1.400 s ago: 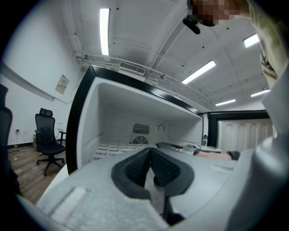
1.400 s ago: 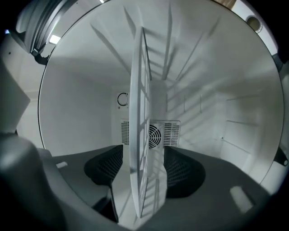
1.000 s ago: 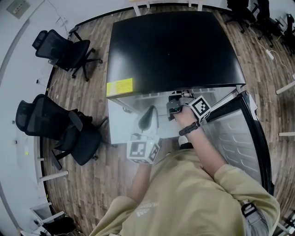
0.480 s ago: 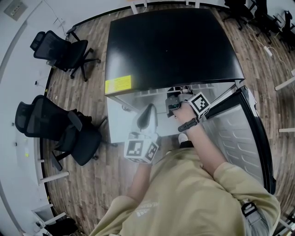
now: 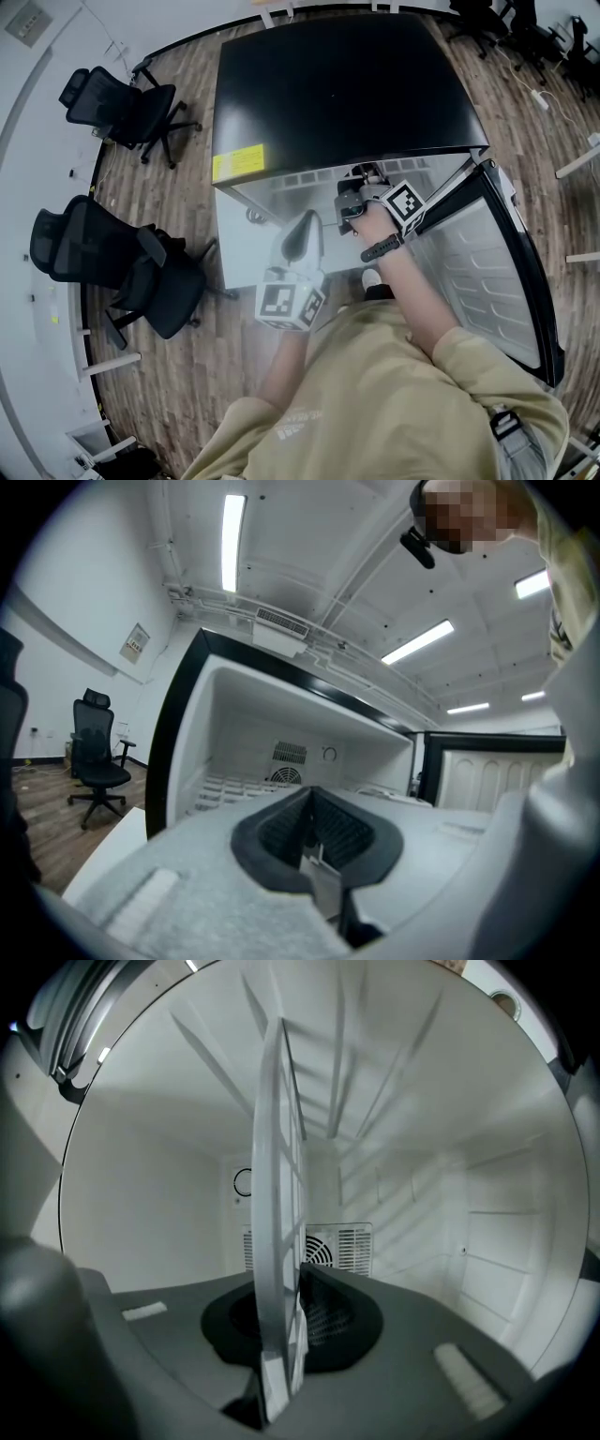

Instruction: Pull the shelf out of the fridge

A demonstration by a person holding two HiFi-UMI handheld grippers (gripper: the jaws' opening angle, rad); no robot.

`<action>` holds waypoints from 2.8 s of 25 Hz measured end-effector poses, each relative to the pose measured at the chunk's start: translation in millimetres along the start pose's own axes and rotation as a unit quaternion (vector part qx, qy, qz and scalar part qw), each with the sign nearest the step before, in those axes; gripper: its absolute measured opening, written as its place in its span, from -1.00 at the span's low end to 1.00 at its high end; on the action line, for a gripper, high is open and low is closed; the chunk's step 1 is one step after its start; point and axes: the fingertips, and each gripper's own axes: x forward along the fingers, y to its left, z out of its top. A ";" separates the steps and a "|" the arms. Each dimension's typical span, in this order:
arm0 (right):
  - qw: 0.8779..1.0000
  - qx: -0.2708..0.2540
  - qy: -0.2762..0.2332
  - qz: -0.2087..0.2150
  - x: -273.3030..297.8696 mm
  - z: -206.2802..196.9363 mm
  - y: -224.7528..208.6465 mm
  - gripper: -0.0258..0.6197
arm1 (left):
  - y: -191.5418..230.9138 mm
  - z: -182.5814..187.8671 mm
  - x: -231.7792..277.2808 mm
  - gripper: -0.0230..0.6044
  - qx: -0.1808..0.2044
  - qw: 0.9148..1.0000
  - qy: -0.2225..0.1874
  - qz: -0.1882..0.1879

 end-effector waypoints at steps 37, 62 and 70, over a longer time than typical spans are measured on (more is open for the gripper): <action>1.000 0.000 -0.005 -0.014 -132.9 -25.8 13.9 -0.83 | -49.4 -13.1 -86.8 -0.93 -0.028 0.998 -0.011 -0.047; 1.000 -0.013 -0.007 -0.017 -188.3 -34.4 20.1 -0.84 | -57.7 -12.6 -108.6 -0.93 -0.013 0.997 -0.003 -0.070; 0.991 -0.130 0.014 -0.024 -225.6 -30.6 27.4 -0.83 | -58.2 -10.8 -118.1 -0.93 -0.002 0.998 -0.008 -0.069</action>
